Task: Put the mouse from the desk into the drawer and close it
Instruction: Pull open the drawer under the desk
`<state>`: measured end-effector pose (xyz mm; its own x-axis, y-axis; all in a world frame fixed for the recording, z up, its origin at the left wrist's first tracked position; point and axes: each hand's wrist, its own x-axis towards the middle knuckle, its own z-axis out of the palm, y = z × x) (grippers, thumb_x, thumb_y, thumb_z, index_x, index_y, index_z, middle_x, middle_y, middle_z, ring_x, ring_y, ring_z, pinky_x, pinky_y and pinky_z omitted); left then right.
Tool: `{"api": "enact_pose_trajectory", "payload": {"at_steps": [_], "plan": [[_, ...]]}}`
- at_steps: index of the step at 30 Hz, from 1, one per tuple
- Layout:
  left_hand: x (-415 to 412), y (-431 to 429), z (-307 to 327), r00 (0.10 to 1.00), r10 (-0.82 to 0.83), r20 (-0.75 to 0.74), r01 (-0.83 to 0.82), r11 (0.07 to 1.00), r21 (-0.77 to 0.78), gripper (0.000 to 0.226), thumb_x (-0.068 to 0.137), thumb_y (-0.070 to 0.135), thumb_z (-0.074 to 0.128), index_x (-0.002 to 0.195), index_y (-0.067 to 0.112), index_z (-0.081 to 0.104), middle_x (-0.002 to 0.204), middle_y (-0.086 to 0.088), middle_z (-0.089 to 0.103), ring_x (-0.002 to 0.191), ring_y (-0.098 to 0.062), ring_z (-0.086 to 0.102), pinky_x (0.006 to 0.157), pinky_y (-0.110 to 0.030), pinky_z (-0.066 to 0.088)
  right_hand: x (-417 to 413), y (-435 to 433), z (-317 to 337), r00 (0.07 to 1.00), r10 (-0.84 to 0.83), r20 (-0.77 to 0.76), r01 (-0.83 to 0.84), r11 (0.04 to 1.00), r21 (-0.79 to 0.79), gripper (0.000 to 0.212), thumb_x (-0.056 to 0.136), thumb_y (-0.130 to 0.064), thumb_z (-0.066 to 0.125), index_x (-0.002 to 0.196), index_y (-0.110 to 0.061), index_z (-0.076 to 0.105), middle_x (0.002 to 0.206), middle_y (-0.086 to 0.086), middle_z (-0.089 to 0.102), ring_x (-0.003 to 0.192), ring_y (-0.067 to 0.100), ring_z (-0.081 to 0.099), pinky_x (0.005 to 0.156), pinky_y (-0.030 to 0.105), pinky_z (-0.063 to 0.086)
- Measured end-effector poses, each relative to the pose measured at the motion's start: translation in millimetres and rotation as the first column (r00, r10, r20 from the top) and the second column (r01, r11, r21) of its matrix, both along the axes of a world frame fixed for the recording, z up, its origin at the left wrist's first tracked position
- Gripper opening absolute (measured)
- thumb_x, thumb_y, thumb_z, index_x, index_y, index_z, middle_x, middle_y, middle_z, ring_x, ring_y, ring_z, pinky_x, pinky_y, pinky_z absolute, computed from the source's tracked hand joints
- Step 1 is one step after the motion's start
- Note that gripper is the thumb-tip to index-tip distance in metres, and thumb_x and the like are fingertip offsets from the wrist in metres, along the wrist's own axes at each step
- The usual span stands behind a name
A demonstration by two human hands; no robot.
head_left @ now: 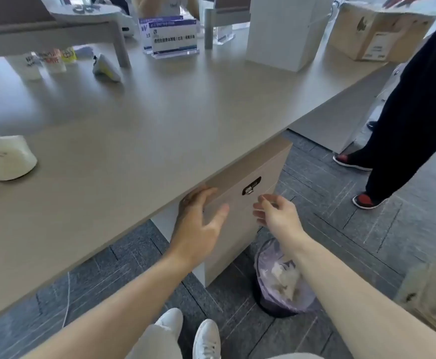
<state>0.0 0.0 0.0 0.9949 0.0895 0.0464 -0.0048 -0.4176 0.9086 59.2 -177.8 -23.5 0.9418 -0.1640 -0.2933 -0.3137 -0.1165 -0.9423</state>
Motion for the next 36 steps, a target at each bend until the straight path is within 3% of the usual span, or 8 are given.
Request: {"api": "enact_pose_trajectory", "payload": {"at_steps": [4, 7, 9, 12, 17, 25, 31, 36], "plan": [[16, -17, -14, 0.984, 0.157, 0.088, -0.163, 0.985, 0.062, 0.035, 0.097, 0.030, 0.054, 0.131, 0.025, 0.056, 0.111, 0.034, 0.039, 0.126, -0.007, 0.039, 0.108, -0.032, 0.037, 35, 4, -16, 0.983, -0.104, -0.154, 0.127, 0.981, 0.144, 0.026, 0.096, -0.018, 0.060, 0.114, 0.000, 0.058, 0.085, 0.009, 0.067, 0.071, 0.019, 0.066, 0.075, 0.030, 0.058], [26, -22, -27, 0.967, 0.208, 0.148, -0.225, 0.968, 0.109, 0.032, 0.098, 0.016, 0.048, 0.127, 0.022, 0.059, 0.109, 0.041, 0.033, 0.117, -0.004, 0.038, 0.103, -0.039, 0.041, 51, 7, -28, 0.970, -0.086, -0.229, 0.136, 0.968, 0.213, 0.020, 0.098, -0.020, 0.057, 0.101, -0.001, 0.058, 0.083, 0.010, 0.065, 0.068, 0.019, 0.065, 0.065, 0.025, 0.059], [31, -23, -32, 0.952, 0.226, 0.206, -0.261, 0.952, 0.161, 0.033, 0.097, 0.010, 0.046, 0.124, 0.020, 0.061, 0.109, 0.037, 0.040, 0.109, 0.002, 0.034, 0.103, -0.035, 0.039, 59, 11, -30, 0.967, -0.063, -0.246, 0.136, 0.947, 0.290, 0.017, 0.099, -0.017, 0.055, 0.090, -0.002, 0.056, 0.081, 0.012, 0.063, 0.068, 0.021, 0.064, 0.055, 0.023, 0.060], [34, -22, -33, 0.943, 0.239, 0.231, -0.289, 0.934, 0.211, 0.032, 0.097, 0.010, 0.047, 0.122, 0.021, 0.063, 0.110, 0.018, 0.057, 0.104, 0.007, 0.030, 0.099, -0.025, 0.036, 66, 18, -32, 0.967, -0.080, -0.244, 0.171, 0.909, 0.379, 0.012, 0.100, -0.011, 0.051, 0.091, -0.004, 0.053, 0.077, 0.013, 0.059, 0.065, 0.022, 0.061, 0.044, 0.022, 0.056], [34, -21, -28, 0.946, 0.236, 0.224, -0.292, 0.919, 0.265, 0.032, 0.096, 0.012, 0.047, 0.123, 0.021, 0.064, 0.119, 0.005, 0.064, 0.115, -0.006, 0.038, 0.100, -0.028, 0.038, 66, 20, -43, 0.983, -0.083, -0.162, 0.126, 0.952, 0.277, 0.025, 0.102, -0.014, 0.046, 0.078, -0.010, 0.053, 0.072, 0.009, 0.059, 0.061, 0.018, 0.058, 0.057, 0.025, 0.055], [28, -15, -17, 0.985, 0.121, 0.122, -0.164, 0.879, 0.448, 0.039, 0.097, 0.012, 0.047, 0.132, 0.027, 0.056, 0.133, 0.012, 0.055, 0.122, -0.016, 0.042, 0.095, -0.043, 0.048, 33, -7, -44, 0.989, -0.127, -0.070, 0.137, 0.976, 0.168, 0.023, 0.101, -0.014, 0.045, 0.085, -0.003, 0.056, 0.072, 0.013, 0.060, 0.062, 0.021, 0.058, 0.066, 0.032, 0.057], [27, -16, -15, 0.987, 0.080, 0.141, -0.145, 0.828, 0.542, 0.046, 0.095, 0.003, 0.046, 0.133, 0.027, 0.057, 0.132, 0.012, 0.053, 0.119, -0.018, 0.040, 0.084, -0.037, 0.050, -24, -61, -41, 0.984, -0.167, -0.055, 0.174, 0.969, 0.174, 0.023, 0.102, -0.011, 0.044, 0.085, -0.002, 0.057, 0.073, 0.014, 0.061, 0.061, 0.020, 0.060, 0.054, 0.023, 0.057], [26, -19, -19, 0.983, 0.068, 0.173, -0.154, 0.819, 0.552, 0.050, 0.091, -0.004, 0.050, 0.130, 0.025, 0.059, 0.127, 0.010, 0.053, 0.119, -0.019, 0.039, 0.071, -0.030, 0.045, -61, -96, -41, 0.980, -0.186, -0.068, 0.195, 0.967, 0.163, 0.022, 0.102, -0.014, 0.044, 0.092, -0.002, 0.060, 0.077, 0.013, 0.064, 0.068, 0.024, 0.064, 0.065, 0.034, 0.060]]}}
